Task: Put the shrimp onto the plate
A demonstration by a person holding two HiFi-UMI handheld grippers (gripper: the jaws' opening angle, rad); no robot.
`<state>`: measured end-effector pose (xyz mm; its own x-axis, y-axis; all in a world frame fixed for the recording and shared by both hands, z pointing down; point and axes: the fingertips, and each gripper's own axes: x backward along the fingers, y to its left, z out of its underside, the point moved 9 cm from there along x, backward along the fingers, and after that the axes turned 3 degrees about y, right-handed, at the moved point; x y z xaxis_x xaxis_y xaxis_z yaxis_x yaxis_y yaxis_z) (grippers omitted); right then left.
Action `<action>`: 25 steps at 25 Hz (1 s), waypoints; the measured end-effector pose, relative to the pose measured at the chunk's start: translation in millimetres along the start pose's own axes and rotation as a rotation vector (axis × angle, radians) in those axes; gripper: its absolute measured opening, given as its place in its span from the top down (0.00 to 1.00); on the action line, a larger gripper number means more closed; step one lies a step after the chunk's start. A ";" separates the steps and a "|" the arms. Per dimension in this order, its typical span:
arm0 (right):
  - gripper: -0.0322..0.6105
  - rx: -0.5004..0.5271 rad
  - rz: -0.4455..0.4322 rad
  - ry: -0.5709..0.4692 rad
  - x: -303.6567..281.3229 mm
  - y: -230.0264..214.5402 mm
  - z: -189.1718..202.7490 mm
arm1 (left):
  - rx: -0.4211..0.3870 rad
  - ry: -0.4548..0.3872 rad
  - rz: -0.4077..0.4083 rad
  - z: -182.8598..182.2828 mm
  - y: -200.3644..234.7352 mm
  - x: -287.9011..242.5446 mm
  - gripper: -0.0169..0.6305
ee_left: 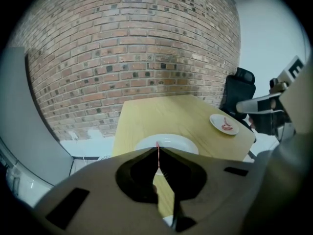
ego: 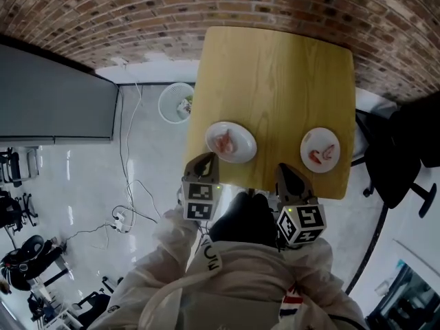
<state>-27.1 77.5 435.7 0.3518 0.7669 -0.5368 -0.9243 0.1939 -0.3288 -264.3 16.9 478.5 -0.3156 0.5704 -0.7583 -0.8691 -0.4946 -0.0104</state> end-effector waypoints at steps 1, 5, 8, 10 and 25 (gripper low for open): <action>0.91 -0.001 0.000 0.001 -0.6 -2.3 -0.6 | -0.004 0.006 -0.002 -0.6 0.5 -3.3 0.95; 0.91 -0.013 0.011 0.011 1.1 -12.1 1.5 | -0.024 0.043 0.002 -1.3 -0.8 -16.8 0.95; 0.91 -0.024 0.021 0.017 1.9 -18.3 2.9 | -0.031 0.074 0.020 -2.1 -1.1 -27.0 0.95; 0.91 -0.029 0.027 0.021 1.9 -22.0 3.5 | -0.039 0.090 0.026 -3.4 -0.9 -34.3 0.95; 0.91 -0.043 0.022 0.050 -11.0 -33.2 3.8 | 0.045 0.155 -0.003 -9.2 3.6 -65.0 0.81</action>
<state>-0.8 64.9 455.5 0.3399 0.7387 -0.5821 -0.9248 0.1501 -0.3495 -243.4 -27.9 521.8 -0.2532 0.4626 -0.8496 -0.8873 -0.4610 0.0134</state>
